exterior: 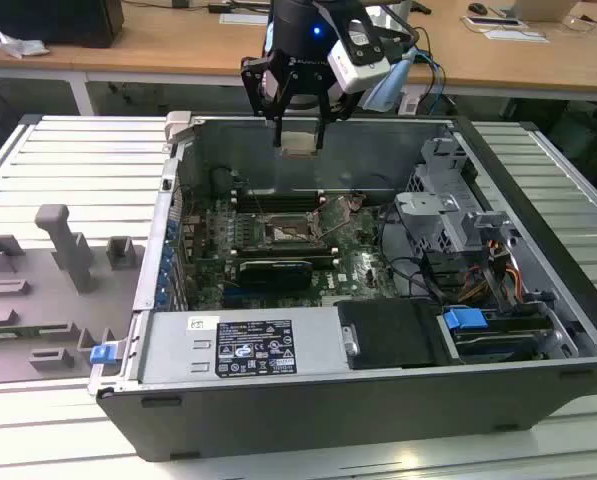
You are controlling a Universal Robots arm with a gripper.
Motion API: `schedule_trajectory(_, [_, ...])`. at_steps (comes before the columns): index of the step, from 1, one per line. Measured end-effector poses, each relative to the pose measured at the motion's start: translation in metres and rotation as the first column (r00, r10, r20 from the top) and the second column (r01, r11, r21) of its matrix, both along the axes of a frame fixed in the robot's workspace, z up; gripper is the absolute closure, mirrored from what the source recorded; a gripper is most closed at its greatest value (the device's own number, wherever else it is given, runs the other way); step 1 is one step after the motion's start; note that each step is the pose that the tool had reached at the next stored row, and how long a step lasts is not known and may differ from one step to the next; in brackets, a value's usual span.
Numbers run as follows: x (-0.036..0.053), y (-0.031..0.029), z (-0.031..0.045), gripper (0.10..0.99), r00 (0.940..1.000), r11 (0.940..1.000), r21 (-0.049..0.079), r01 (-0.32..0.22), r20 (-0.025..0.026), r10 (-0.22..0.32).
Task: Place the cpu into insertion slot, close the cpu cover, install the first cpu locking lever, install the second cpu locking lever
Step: 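Place the cpu into insertion slot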
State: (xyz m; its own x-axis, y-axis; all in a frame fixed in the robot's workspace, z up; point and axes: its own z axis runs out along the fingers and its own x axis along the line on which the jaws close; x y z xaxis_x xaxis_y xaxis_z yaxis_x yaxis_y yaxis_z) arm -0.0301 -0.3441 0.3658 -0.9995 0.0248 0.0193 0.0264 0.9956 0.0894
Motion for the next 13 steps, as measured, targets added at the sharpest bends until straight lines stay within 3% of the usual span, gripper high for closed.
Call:
schedule_trajectory(7, [0.0000,0.0000,-0.0001,0.545,0.9990,0.9990,0.000,0.044,0.0000,-0.044])
schedule_trajectory(13, [0.0000,0.0000,-0.0006,0.545,0.9928,0.9928,-0.002,0.120,0.0002,-0.120])
